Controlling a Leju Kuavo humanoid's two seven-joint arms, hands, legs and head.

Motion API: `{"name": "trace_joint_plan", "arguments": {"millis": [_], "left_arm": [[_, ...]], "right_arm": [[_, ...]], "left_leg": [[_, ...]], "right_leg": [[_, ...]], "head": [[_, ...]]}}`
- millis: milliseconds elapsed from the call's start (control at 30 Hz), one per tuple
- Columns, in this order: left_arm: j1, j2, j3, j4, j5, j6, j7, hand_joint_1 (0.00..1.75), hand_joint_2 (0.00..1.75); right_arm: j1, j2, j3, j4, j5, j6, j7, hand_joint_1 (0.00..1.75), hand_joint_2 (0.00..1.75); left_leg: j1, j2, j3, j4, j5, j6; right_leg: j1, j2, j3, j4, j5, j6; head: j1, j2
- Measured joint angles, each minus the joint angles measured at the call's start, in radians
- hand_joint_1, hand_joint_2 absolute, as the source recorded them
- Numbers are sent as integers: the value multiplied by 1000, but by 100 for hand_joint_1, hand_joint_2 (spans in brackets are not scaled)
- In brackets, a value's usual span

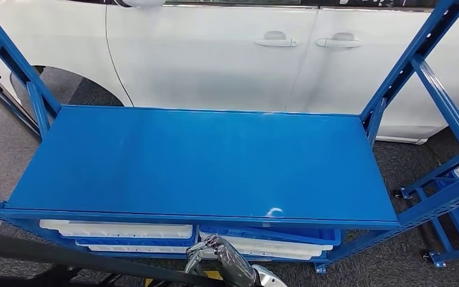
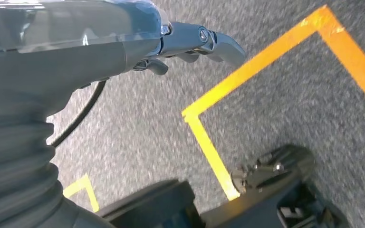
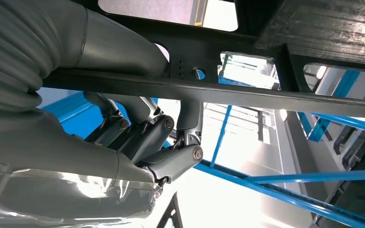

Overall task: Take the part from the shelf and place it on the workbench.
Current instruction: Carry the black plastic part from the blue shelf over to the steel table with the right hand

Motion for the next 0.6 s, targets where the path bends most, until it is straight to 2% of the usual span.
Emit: {"name": "trace_joint_plan", "arguments": {"millis": [33,100,133,167,267,333,433,467,500,533,600], "left_arm": [[0,0,2,0,1,-6,2,0,175],[2,0,7,0,4,-15,4,0,175],[2,0,9,0,6,-18,4,0,175],[3,-1,11,0,7,-20,5,0,175],[3,-1,13,0,9,-21,5,0,175],[3,-1,13,0,9,-21,7,0,175],[5,0,13,0,9,-26,13,0,175],[7,0,14,0,8,-28,14,0,175],[8,0,14,0,7,-29,14,0,175],[8,1,14,0,6,-30,14,0,175],[9,1,14,0,3,-32,14,0,175]], "right_arm": [[5,1,-2,0,-1,2,0,169,175],[12,5,-5,-1,-2,5,0,169,175],[14,6,-7,-2,-2,6,0,169,175],[16,7,-8,-2,-2,7,1,169,175],[19,9,-11,-5,-1,8,1,169,175],[19,10,-11,-7,-1,9,1,169,175],[18,10,-13,-7,-5,18,2,169,175],[18,10,-14,-5,-9,23,2,169,175],[18,10,-15,-3,-13,27,2,169,175],[18,10,-16,-1,-18,31,2,169,175],[18,10,-17,0,-25,34,2,169,175]], "left_leg": [[0,-1,2,0,0,-1],[-1,-2,5,0,-2,-5],[-2,-2,5,0,-2,-9],[-2,-2,5,1,-2,-14],[-2,-2,5,0,-4,-32],[-1,-1,-11,39,-33,-41],[-1,-1,-92,221,-130,-48],[-1,-1,-111,267,-145,-49],[-1,-1,-113,278,-141,-49],[-1,-1,-96,248,-118,-48],[-2,-1,-26,114,-55,-41]], "right_leg": [[0,0,22,-43,29,-2],[2,0,95,-189,95,-13],[5,0,122,-246,114,-19],[8,0,136,-277,121,-24],[11,1,138,-291,123,-38],[7,-1,143,-302,129,-52],[10,-5,143,-303,133,-62],[12,-6,141,-301,134,-63],[13,-6,139,-299,134,-63],[14,-5,138,-296,134,-63],[16,-4,136,-292,133,-61]], "head": [[0,0],[0,0],[0,0],[0,0],[0,0],[0,0],[0,0],[0,0],[0,0],[0,0],[0,0]]}}
